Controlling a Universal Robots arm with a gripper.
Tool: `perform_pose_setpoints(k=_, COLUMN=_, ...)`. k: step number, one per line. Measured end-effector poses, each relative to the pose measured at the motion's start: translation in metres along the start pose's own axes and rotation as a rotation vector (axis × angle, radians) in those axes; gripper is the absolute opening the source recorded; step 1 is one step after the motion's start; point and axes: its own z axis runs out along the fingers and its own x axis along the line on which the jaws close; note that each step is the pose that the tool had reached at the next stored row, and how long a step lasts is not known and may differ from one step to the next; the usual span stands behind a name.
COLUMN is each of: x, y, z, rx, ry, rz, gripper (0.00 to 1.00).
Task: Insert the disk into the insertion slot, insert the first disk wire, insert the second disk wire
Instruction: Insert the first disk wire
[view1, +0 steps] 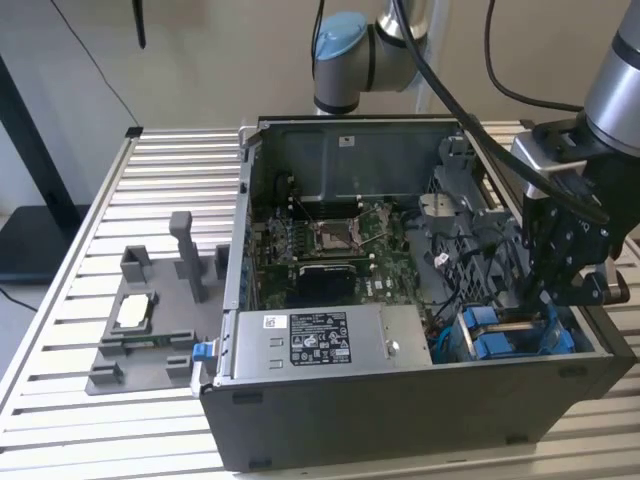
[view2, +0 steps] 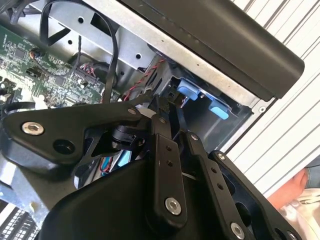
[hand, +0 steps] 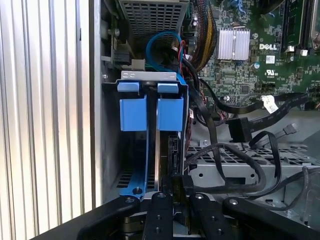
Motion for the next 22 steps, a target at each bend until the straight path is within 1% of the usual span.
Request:
perform_pose_setpoints(k=3, x=0.0001, y=0.0002, z=0.0023, rx=0.0001, ry=-0.0003, rz=0.0, gripper=0.19)
perform_pose_setpoints(k=7, x=0.0002, y=0.0002, z=0.0045, rx=0.0002, ry=0.0008, rz=0.0, gripper=0.19)
perform_pose_setpoints(k=18, x=0.0002, y=0.0003, z=0.0052, rx=0.0001, ry=0.0001, rz=0.0, gripper=0.19)
perform_pose_setpoints(k=19, x=0.0002, y=0.0003, z=0.0057, rx=0.0001, ry=-0.001, rz=0.0, gripper=0.2)
perform_pose_setpoints(k=21, x=0.0002, y=0.0003, z=0.0057, rx=0.0001, ry=-0.0009, rz=0.0, gripper=0.2)
perform_pose_setpoints(k=22, x=0.0002, y=0.0003, z=0.0055, rx=0.0001, ry=-0.0005, rz=0.0, gripper=0.27)
